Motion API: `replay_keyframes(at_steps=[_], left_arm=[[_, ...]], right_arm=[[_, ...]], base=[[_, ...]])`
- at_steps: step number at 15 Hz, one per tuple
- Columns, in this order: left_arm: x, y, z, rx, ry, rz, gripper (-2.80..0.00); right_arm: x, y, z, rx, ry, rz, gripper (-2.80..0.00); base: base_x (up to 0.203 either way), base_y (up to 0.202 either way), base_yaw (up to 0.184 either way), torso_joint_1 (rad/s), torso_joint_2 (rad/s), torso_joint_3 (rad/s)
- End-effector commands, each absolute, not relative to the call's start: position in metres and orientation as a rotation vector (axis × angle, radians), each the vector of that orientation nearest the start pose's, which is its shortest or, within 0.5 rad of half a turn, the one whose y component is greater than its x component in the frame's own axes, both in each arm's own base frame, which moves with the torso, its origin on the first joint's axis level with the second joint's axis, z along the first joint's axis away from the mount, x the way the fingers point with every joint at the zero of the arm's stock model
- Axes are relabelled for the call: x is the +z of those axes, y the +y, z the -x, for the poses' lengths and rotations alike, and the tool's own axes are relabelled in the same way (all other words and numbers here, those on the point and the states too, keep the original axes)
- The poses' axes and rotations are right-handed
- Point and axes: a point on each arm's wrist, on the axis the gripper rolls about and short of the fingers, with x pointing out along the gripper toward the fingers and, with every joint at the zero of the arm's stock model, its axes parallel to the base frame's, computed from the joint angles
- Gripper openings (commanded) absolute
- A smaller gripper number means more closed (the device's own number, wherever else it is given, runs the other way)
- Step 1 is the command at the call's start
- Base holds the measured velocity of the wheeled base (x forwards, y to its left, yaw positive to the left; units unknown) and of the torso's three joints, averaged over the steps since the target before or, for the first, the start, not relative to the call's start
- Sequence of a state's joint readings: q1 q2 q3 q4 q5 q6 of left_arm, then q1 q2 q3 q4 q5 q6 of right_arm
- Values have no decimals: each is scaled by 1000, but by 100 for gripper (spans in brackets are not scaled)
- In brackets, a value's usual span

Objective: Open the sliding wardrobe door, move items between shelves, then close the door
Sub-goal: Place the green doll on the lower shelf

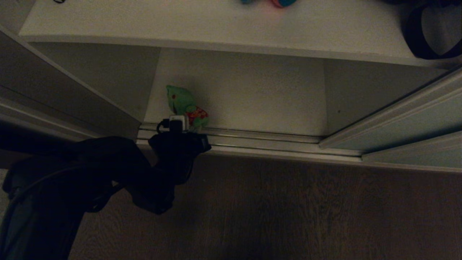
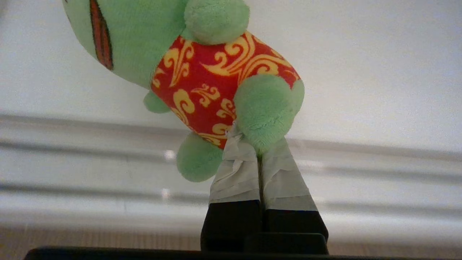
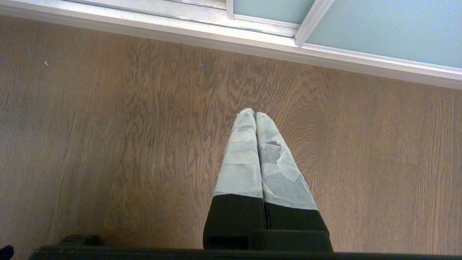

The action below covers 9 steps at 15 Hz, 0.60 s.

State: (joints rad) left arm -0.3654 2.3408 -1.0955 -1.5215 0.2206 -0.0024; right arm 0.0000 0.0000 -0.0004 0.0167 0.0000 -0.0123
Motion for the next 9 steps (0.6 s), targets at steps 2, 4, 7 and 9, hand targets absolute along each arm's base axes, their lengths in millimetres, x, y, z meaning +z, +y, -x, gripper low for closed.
replay_keyframes(at_steps=[2, 4, 7, 9], left_arm=[[87, -148, -443, -89, -332, 97, -280], [86, -146, -459, -57, -380, 107, -280], [81, -148, -476, -23, -434, 107, -280], [77, -149, -479, -11, -440, 102, -280]], right_arm=[[74, 0, 23, 0, 15, 12, -280], [74, 0, 23, 0, 17, 12, -280], [74, 0, 23, 0, 17, 12, -280], [74, 0, 23, 0, 17, 12, -280]], base=[[0, 0, 0, 0, 0, 0], [0, 0, 0, 0, 0, 0], [0, 0, 0, 0, 0, 0], [0, 0, 0, 0, 0, 0]])
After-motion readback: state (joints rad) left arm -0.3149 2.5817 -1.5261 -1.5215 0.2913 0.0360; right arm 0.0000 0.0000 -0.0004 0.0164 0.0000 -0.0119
